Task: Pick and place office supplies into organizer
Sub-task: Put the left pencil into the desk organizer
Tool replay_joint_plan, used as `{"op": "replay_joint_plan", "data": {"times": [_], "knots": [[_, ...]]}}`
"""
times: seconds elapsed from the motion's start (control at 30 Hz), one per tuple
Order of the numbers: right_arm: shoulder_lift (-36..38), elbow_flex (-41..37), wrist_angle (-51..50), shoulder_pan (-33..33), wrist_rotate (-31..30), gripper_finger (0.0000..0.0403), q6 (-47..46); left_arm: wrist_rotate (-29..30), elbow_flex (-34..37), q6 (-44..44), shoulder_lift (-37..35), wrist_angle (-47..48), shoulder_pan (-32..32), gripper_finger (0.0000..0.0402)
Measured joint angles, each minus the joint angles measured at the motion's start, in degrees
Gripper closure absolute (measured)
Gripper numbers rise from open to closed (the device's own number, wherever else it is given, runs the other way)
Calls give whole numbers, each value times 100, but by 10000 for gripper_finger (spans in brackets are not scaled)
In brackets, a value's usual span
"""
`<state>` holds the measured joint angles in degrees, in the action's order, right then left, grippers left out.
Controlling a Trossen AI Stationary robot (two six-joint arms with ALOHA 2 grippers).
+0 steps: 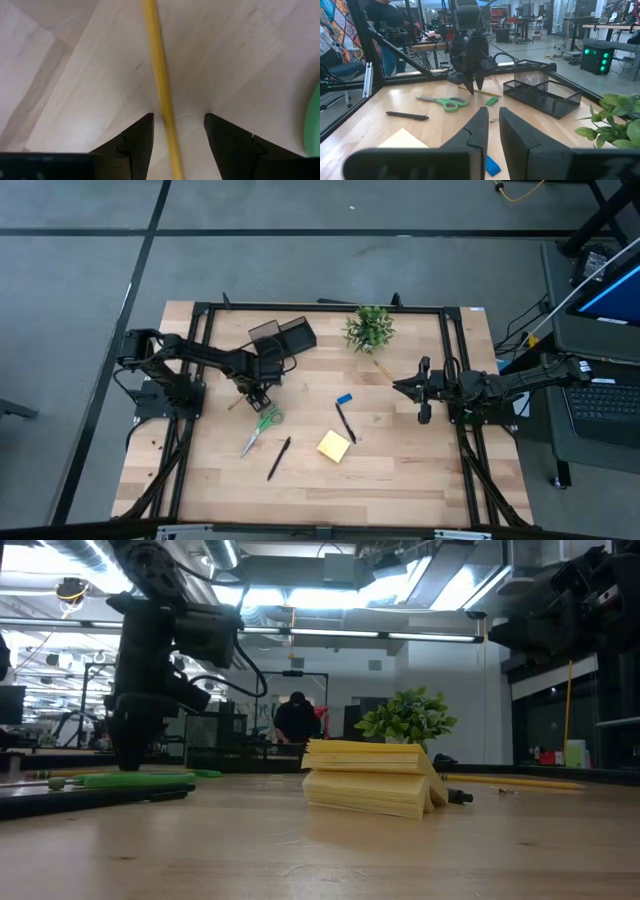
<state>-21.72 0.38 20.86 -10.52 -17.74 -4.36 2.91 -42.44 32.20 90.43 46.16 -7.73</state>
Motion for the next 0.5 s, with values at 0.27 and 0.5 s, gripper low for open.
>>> {"op": "replay_joint_plan", "data": {"times": [0.27,0.5], "knots": [[-2,-1,7,-2,2,354,-8,-257,4,-246,2,-33,-252,252],[-2,-2,22,0,2,354,-9,-311,9,-393,2,-79,-326,266]]}}
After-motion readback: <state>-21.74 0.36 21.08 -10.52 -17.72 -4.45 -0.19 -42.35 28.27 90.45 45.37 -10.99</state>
